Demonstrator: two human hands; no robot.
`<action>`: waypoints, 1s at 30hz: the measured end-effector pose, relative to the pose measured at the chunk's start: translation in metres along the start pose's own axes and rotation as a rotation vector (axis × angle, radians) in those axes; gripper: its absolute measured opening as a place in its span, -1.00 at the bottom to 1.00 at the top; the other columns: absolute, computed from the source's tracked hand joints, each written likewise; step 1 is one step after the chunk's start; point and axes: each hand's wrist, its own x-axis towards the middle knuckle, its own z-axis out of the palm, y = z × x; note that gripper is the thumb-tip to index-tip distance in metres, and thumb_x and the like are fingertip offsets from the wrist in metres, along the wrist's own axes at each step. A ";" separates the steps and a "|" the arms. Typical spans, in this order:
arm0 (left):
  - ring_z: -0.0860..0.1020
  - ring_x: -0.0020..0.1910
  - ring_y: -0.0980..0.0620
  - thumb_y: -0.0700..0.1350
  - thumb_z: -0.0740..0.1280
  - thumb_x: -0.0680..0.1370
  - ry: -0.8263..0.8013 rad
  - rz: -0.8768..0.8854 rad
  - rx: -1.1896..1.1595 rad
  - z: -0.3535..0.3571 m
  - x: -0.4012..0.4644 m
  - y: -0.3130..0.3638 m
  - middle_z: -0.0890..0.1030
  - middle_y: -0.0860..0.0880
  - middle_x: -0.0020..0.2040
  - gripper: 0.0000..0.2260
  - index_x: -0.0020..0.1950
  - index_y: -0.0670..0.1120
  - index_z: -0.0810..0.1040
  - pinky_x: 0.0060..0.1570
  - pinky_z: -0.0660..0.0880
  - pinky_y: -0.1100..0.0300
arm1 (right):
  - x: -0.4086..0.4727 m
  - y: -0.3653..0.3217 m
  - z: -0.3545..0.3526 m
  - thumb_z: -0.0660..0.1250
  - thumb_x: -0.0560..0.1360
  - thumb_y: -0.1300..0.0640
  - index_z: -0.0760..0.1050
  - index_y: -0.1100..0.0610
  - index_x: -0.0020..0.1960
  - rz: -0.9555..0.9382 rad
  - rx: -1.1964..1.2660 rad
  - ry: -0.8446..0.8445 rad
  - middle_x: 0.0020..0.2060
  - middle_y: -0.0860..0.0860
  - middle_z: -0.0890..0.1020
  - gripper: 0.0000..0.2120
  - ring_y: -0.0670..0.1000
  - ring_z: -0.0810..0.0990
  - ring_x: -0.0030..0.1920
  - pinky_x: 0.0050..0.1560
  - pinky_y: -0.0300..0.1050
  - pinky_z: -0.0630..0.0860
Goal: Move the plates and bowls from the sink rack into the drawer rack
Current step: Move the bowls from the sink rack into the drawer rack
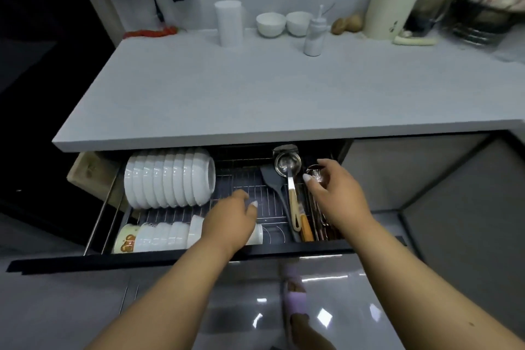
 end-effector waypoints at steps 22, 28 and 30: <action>0.56 0.09 -0.06 0.08 0.17 0.60 -0.124 0.432 0.082 0.119 0.021 0.331 0.62 -0.02 0.09 -0.72 0.21 -0.02 0.49 0.03 0.49 0.12 | -0.021 0.219 -0.280 0.26 0.53 -0.13 0.39 0.07 0.36 0.234 0.024 0.422 0.10 0.00 0.55 -0.53 -0.05 0.50 0.04 -0.05 -0.21 0.35; 0.55 0.03 -0.06 0.06 0.16 0.61 -0.188 0.573 0.106 0.183 0.024 0.439 0.61 -0.04 0.04 -0.75 0.10 -0.04 0.52 -0.11 0.42 0.15 | -0.022 0.309 -0.350 0.26 0.52 -0.13 0.45 0.07 0.26 0.360 0.007 0.508 0.01 -0.02 0.57 -0.60 -0.02 0.53 0.03 -0.08 -0.19 0.36; 0.54 -0.03 -0.05 0.04 0.17 0.61 -0.193 0.622 0.110 0.201 0.020 0.471 0.58 -0.06 0.02 -0.77 -0.03 -0.07 0.53 -0.12 0.42 0.15 | -0.026 0.334 -0.369 0.25 0.52 -0.13 0.46 0.07 0.24 0.399 -0.005 0.531 -0.03 -0.04 0.56 -0.62 -0.04 0.51 -0.03 -0.12 -0.18 0.35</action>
